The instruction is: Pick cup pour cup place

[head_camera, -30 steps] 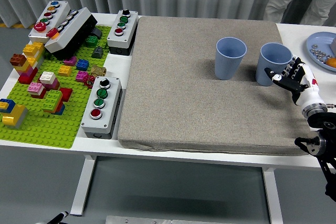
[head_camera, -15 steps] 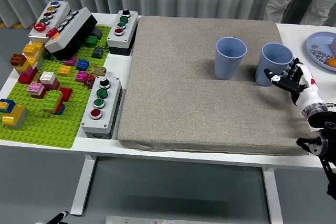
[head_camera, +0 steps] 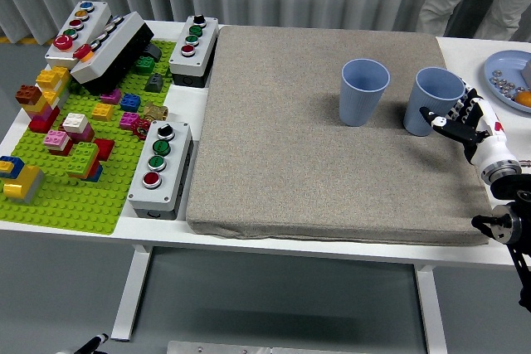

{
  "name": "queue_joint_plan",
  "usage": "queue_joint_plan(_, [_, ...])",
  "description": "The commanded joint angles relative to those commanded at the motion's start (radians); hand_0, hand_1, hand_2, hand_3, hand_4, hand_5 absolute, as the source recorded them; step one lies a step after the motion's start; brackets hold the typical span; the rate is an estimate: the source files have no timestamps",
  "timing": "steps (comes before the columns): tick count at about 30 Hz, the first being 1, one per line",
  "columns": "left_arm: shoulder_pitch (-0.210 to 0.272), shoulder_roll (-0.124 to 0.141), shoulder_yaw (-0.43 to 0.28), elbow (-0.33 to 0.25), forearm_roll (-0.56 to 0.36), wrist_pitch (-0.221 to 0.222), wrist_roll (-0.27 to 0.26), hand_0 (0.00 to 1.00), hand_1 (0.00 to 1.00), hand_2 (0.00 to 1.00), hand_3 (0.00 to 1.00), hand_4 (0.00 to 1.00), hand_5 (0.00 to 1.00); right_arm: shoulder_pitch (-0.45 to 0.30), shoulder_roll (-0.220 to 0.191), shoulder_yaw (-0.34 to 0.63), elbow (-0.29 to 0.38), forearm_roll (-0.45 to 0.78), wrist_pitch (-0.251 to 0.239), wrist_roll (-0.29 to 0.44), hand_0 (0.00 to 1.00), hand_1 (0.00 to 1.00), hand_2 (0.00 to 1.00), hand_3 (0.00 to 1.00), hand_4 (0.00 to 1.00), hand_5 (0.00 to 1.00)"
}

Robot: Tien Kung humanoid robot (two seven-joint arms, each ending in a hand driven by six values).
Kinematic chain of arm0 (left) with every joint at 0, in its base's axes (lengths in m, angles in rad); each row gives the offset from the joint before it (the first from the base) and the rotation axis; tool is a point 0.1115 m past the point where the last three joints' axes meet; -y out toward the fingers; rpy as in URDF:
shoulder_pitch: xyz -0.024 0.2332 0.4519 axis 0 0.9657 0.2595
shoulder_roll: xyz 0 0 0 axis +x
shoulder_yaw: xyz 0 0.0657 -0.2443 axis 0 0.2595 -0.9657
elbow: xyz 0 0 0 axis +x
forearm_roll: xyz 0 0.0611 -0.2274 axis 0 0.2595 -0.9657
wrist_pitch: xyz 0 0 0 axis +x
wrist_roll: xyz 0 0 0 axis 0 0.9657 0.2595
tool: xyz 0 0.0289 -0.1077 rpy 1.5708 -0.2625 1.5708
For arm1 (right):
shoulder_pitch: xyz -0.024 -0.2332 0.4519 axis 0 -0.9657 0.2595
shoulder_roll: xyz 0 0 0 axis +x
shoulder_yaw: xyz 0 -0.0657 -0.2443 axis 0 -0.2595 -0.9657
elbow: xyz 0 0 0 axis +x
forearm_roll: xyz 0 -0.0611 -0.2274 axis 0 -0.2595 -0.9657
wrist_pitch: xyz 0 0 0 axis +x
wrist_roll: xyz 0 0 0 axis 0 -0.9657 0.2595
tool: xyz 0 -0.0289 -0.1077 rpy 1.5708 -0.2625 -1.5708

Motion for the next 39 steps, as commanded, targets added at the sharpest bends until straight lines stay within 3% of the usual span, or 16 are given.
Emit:
queue_joint_plan(31, [0.011, -0.001, -0.012, 0.0, 0.007, 0.001, 0.002, 0.832, 0.816, 0.873, 0.814, 0.629, 0.993, -0.029, -0.02, -0.001, 0.032, -0.02, 0.011, -0.025, 0.954, 0.912, 0.989, 0.92, 0.804, 0.154])
queue_joint_plan(39, [0.011, -0.001, -0.017, 0.0, 0.01, 0.0, 0.002, 0.833, 0.816, 0.872, 0.813, 0.63, 0.995, -0.062, -0.05, 0.013, 0.068, -0.023, 0.014, -0.03, 0.953, 0.912, 0.987, 0.921, 0.804, 0.154])
